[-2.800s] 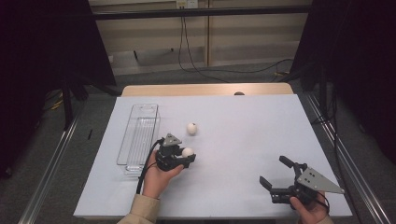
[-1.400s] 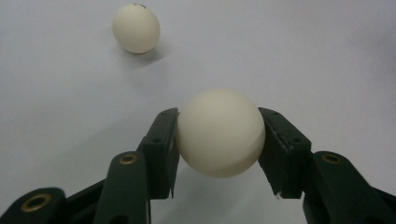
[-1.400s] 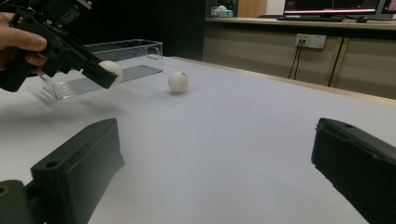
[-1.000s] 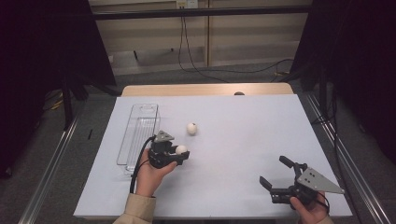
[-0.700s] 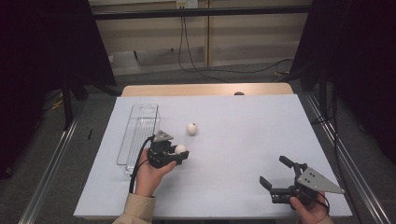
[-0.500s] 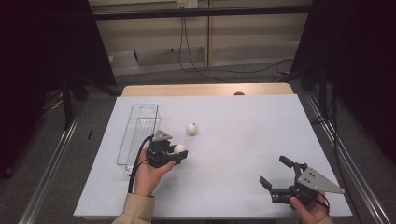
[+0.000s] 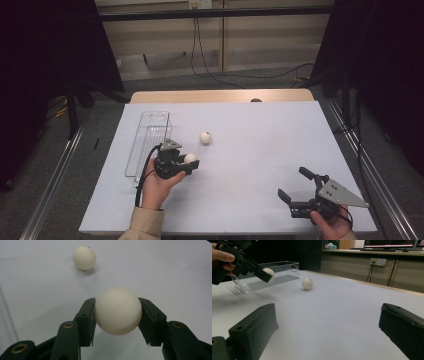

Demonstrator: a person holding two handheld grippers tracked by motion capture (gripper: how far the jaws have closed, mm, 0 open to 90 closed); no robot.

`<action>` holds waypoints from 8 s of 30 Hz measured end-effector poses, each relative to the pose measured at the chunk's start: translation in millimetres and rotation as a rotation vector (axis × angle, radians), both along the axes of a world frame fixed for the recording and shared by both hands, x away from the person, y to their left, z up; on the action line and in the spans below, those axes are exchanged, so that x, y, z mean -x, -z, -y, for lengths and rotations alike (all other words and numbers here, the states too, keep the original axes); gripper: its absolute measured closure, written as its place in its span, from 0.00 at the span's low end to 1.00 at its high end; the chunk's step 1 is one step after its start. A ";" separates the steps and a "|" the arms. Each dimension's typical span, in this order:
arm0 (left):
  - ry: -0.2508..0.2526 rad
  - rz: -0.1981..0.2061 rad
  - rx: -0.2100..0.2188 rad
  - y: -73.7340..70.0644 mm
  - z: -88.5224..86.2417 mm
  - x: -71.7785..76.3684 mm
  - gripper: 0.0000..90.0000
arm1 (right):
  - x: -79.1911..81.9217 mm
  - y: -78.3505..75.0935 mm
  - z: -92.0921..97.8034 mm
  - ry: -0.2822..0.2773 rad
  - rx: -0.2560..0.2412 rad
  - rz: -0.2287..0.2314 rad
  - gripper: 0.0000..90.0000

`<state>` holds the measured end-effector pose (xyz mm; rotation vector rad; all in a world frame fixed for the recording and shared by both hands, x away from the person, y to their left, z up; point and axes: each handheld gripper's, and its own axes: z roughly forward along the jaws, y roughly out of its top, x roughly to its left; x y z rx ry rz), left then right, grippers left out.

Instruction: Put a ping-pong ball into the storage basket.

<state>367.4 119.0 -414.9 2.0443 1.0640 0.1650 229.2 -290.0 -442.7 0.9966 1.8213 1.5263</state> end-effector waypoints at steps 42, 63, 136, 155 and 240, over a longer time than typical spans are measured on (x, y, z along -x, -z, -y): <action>-0.043 -0.001 0.010 -10.2 -15.1 -1.1 0.57 | 0.0 0.0 -0.2 -0.002 0.000 0.001 0.01; -0.052 0.008 0.004 -13.8 -22.2 -2.1 0.57 | 0.2 0.1 0.2 0.004 -0.002 -0.002 0.01; -0.114 0.038 -0.013 -28.9 -44.9 -2.9 0.57 | 0.6 -0.2 1.8 0.021 -0.016 -0.006 0.01; -0.138 0.043 -0.011 -32.8 -54.6 -2.5 0.57 | 0.8 -0.4 1.9 0.024 -0.015 -0.001 0.01; -0.242 0.072 -0.022 -38.5 -90.7 -1.8 0.57 | 1.2 -0.3 2.2 0.025 -0.017 -0.002 0.01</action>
